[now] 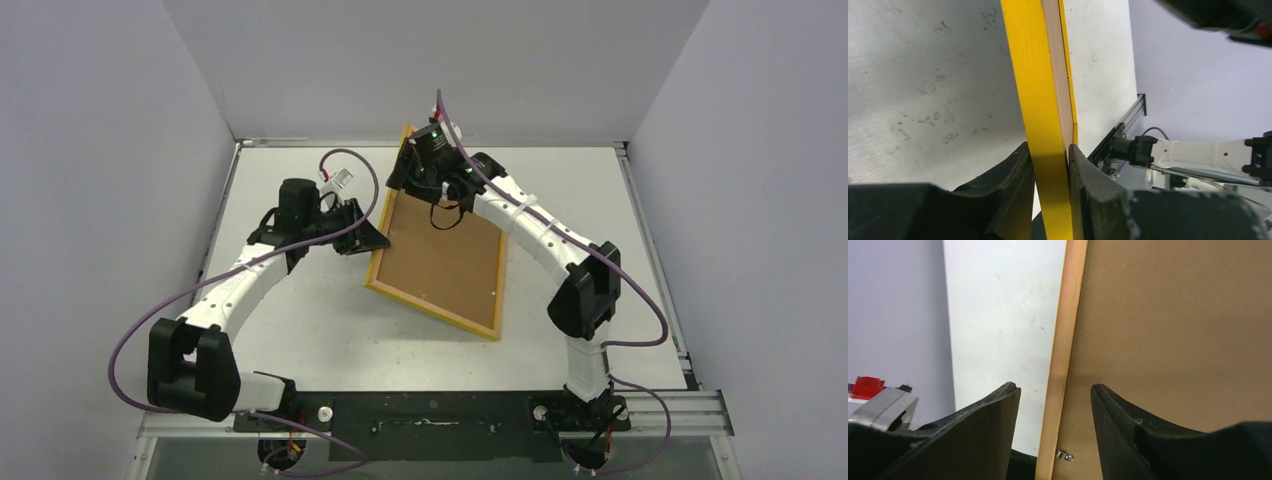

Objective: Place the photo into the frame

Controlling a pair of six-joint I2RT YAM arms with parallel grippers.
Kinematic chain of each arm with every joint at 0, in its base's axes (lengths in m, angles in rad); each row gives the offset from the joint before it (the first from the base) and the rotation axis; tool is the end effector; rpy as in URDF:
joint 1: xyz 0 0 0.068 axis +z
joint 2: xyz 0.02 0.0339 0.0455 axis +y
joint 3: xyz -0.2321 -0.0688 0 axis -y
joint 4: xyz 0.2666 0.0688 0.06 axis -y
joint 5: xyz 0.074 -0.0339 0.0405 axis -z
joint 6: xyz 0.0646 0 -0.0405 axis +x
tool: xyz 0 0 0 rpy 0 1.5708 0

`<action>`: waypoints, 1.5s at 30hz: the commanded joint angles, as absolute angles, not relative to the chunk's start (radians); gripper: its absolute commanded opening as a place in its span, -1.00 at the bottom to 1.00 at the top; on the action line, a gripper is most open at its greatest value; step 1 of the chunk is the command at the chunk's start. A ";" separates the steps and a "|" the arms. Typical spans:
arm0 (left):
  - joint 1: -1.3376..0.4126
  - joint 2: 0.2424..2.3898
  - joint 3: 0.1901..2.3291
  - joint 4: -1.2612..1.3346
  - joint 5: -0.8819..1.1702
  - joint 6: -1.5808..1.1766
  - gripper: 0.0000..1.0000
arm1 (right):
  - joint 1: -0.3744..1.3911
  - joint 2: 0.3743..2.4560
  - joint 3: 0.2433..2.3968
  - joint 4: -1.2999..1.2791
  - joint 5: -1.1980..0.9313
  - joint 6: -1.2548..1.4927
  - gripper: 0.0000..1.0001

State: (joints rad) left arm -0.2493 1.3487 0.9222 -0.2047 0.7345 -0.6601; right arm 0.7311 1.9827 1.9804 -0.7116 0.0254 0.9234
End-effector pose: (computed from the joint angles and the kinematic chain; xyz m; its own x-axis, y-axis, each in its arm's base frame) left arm 0.3138 -0.1246 0.2123 -0.8856 -0.2441 -0.3952 0.2082 0.5520 -0.8075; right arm 0.3617 0.3222 0.2948 -0.8150 0.3402 -0.4691 -0.0051 0.8053 0.5929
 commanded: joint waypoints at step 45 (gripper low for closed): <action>-0.585 1.170 1.444 -0.419 0.240 0.405 -1.00 | 0.612 1.791 2.243 -1.160 -0.057 1.113 0.26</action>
State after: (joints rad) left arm -0.5465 1.2396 1.4357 -0.6029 0.2874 0.2916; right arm 0.6266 1.8412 2.2005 -1.0328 -0.0547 1.0359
